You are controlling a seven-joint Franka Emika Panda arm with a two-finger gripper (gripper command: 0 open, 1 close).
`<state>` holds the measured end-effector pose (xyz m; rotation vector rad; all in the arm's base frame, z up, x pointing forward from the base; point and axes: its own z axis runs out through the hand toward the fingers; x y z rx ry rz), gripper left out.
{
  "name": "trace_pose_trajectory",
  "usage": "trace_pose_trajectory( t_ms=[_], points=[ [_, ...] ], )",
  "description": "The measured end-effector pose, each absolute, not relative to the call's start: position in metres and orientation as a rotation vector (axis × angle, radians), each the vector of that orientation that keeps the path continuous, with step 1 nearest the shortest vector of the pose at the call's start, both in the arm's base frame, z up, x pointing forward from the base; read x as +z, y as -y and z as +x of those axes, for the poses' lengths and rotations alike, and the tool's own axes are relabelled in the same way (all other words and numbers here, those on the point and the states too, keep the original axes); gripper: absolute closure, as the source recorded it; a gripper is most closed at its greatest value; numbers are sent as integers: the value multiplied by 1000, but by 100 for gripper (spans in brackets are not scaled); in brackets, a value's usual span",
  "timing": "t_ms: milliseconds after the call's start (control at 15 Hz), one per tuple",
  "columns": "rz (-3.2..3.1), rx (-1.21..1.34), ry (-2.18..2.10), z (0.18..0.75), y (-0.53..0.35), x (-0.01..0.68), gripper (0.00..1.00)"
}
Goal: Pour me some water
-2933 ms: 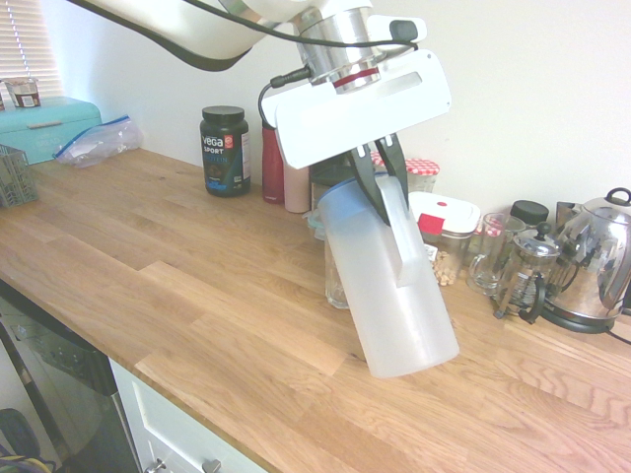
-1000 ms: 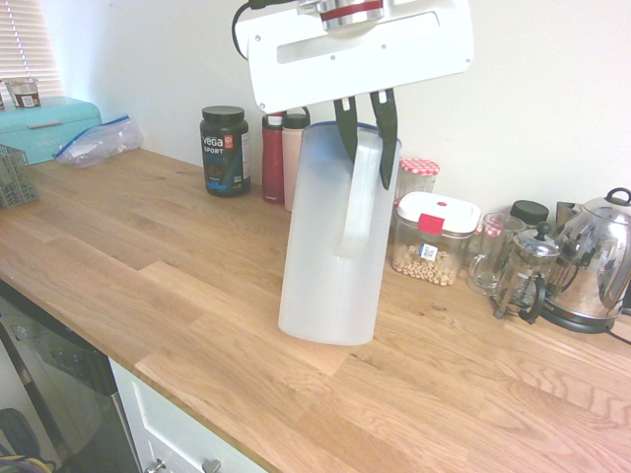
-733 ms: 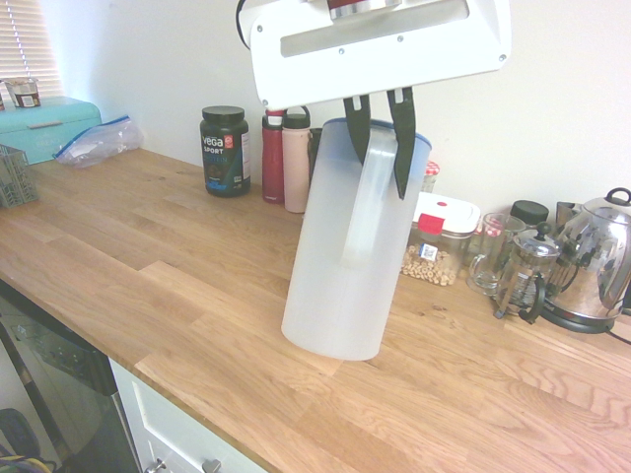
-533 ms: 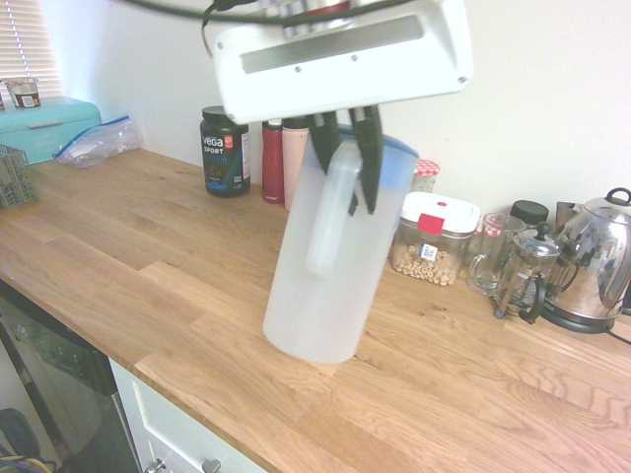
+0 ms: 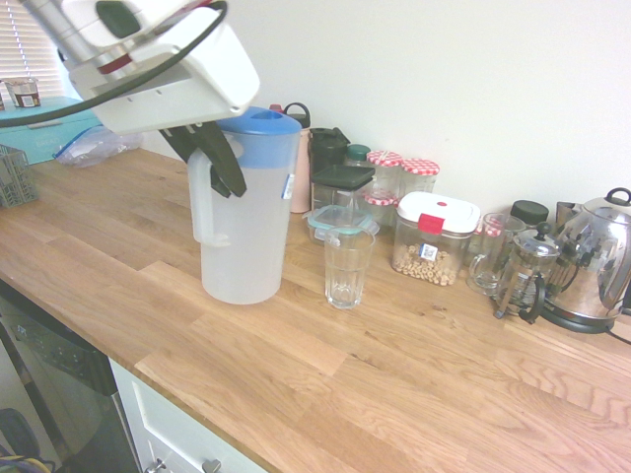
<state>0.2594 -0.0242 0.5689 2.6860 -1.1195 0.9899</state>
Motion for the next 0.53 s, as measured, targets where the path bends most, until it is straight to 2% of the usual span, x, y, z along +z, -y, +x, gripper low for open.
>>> trace_pose_trajectory(
  t_ms=[333,533],
  points=[
    [2666,1442,1048,296,-83,574,100],
    [2698,1434,1002,310,-127,545,100]
  ],
)
